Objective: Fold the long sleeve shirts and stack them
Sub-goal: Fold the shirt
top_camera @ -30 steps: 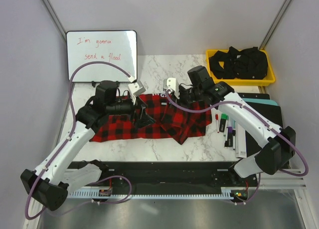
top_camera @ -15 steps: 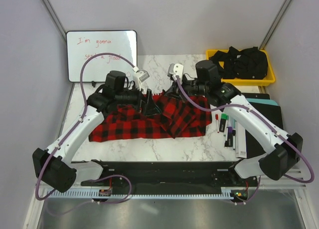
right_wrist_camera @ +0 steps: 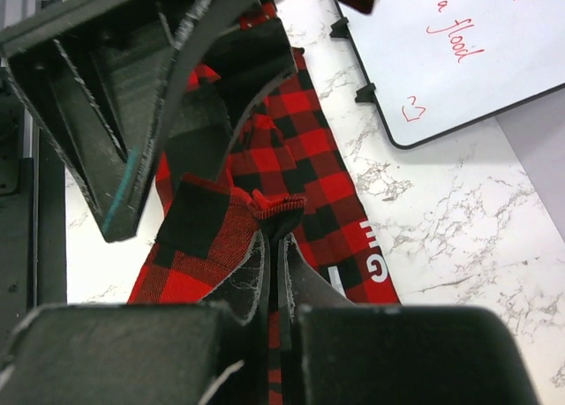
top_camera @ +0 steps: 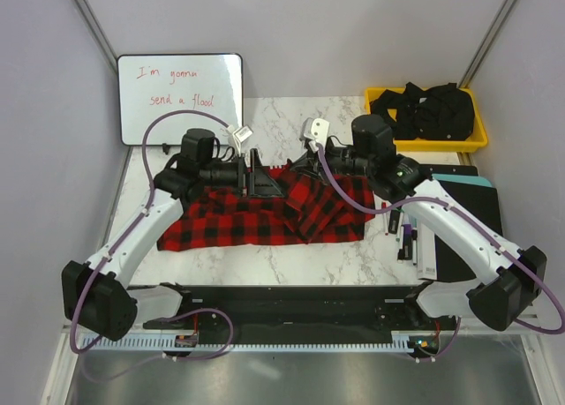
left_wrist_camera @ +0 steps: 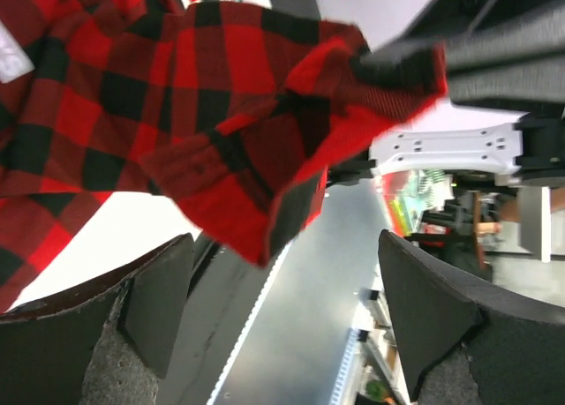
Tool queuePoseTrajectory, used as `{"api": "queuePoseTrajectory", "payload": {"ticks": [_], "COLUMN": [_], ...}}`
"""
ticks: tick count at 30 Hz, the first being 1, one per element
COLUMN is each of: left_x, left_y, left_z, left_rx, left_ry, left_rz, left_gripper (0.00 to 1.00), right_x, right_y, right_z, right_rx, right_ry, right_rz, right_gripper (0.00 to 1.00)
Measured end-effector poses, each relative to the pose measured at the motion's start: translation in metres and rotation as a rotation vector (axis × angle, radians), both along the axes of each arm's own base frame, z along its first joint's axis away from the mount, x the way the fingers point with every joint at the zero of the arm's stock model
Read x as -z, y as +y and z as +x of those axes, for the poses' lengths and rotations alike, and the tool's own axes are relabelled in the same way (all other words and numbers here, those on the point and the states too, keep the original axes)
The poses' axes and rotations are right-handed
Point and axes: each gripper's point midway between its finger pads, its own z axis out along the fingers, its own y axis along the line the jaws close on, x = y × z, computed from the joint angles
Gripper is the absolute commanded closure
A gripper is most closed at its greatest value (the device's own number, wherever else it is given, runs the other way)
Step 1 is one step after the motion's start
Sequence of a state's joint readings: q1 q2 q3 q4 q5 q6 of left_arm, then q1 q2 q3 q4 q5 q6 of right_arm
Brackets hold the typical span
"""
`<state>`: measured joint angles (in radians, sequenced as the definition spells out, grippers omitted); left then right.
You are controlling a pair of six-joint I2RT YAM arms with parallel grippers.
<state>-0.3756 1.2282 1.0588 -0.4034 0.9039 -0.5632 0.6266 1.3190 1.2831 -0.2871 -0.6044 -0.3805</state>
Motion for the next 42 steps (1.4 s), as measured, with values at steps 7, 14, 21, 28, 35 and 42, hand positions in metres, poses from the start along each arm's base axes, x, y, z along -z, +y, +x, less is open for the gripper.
{"api": "queuePoseTrajectory", "payload": {"ticks": [7, 14, 21, 28, 35, 42], "left_x": [0.001, -0.025, -0.082, -0.101, -0.052, -0.057], "left_y": [-0.01, -0.014, -0.005, 0.012, 0.015, 0.017], "left_z": [0.012, 0.027, 0.076, 0.151, 0.195, 0.223], "left_rx": [-0.006, 0.001, -0.007, 0.014, 0.153, 0.149], "left_ry": [0.06, -0.026, -0.431, -0.932, -1.109, -1.281], "left_rz": [-0.034, -0.058, 0.068, 0.339, 0.52, 0.577], "left_gripper": [0.49, 0.98, 0.98, 0.98, 0.98, 0.98], "right_x": [-0.004, -0.008, -0.009, 0.0, 0.06, 0.133], "right_y": [0.006, 0.008, -0.024, -0.07, -0.063, -0.06], "right_z": [-0.003, -0.001, 0.034, 0.061, 0.029, 0.006], "right_rx": [-0.005, 0.02, 0.191, 0.32, 0.255, 0.262], "right_ry": [-0.005, -0.004, 0.071, 0.203, 0.462, 0.735], "right_rz": [0.014, 0.028, 0.066, 0.103, 0.085, 0.049], "right_gripper": [1.0, 0.26, 0.18, 0.42, 0.65, 0.75]}}
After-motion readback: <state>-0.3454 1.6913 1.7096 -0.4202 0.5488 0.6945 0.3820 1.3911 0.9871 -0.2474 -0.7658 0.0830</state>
